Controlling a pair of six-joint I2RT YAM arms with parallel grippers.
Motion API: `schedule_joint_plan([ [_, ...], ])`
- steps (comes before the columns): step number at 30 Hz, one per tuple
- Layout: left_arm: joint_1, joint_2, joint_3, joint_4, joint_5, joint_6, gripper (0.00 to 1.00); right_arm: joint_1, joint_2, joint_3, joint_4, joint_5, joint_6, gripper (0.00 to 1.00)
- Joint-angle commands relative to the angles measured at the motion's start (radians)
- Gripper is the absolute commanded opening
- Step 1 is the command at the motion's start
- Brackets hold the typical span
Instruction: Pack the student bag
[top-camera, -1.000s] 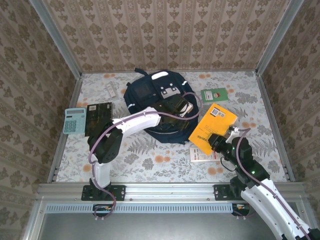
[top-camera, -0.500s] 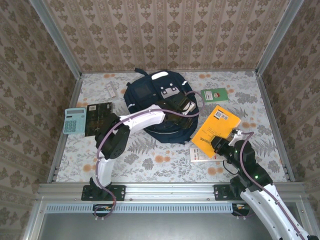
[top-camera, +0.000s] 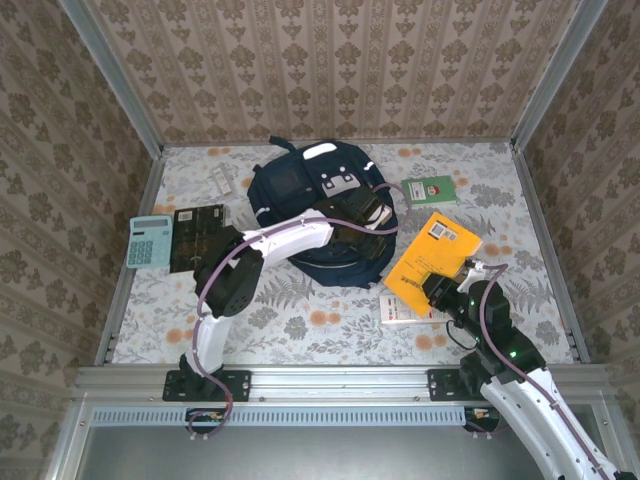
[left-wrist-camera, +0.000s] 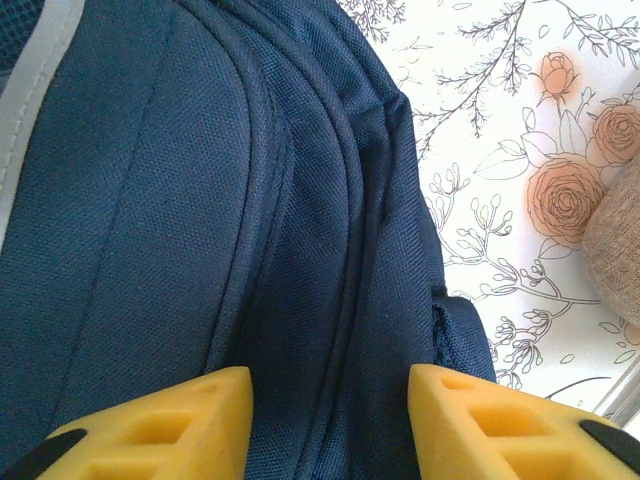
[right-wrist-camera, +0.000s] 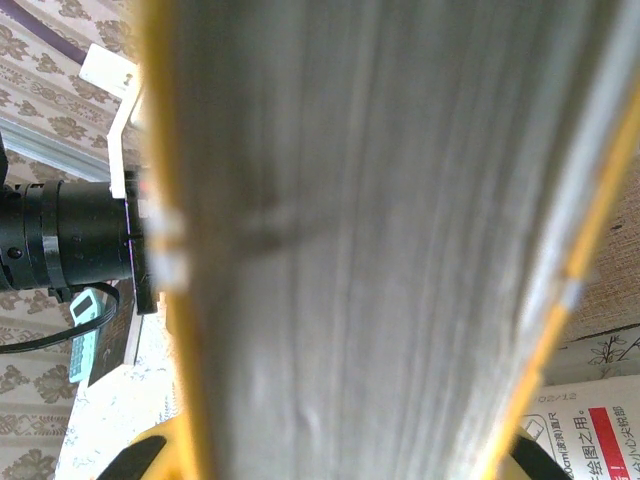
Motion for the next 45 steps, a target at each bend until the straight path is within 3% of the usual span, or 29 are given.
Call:
schedule_joint_plan([
  [1, -0.009, 0.022, 0.018, -0.051, -0.028, 0.017, 0.46, -0.006, -0.024, 0.010, 0.059, 0.013, -0.003, 0.00],
  [7, -0.017, 0.020, 0.004, -0.048, 0.035, 0.013, 0.45, -0.008, -0.025, 0.010, 0.057, 0.012, -0.003, 0.00],
  [9, -0.019, 0.018, -0.001, -0.053, 0.066, 0.011, 0.52, -0.008, -0.024, 0.010, 0.058, 0.010, -0.004, 0.00],
  [13, -0.023, -0.002, -0.023, -0.048, 0.066, 0.016, 0.47, -0.008, -0.024, 0.008, 0.061, 0.009, -0.001, 0.00],
  [17, -0.023, -0.002, -0.026, -0.048, 0.067, 0.017, 0.14, -0.011, -0.024, 0.008, 0.062, 0.006, -0.001, 0.00],
  [18, -0.022, 0.003, -0.020, -0.052, 0.067, 0.016, 0.00, -0.011, -0.024, 0.008, 0.060, 0.007, -0.001, 0.00],
  [25, -0.003, -0.121, -0.048, -0.005, 0.006, -0.017, 0.00, -0.012, -0.023, 0.007, 0.066, 0.003, -0.002, 0.00],
  [34, 0.042, -0.223, -0.044, 0.035, 0.126, -0.068, 0.00, -0.014, 0.007, 0.002, 0.111, -0.046, 0.000, 0.00],
  [41, 0.052, -0.208, -0.110, 0.037, 0.120, -0.059, 0.00, -0.014, 0.057, -0.001, 0.155, -0.090, -0.006, 0.00],
  [45, 0.063, -0.197, -0.163, 0.073, 0.131, -0.064, 0.11, -0.014, 0.078, -0.003, 0.171, -0.100, -0.005, 0.00],
])
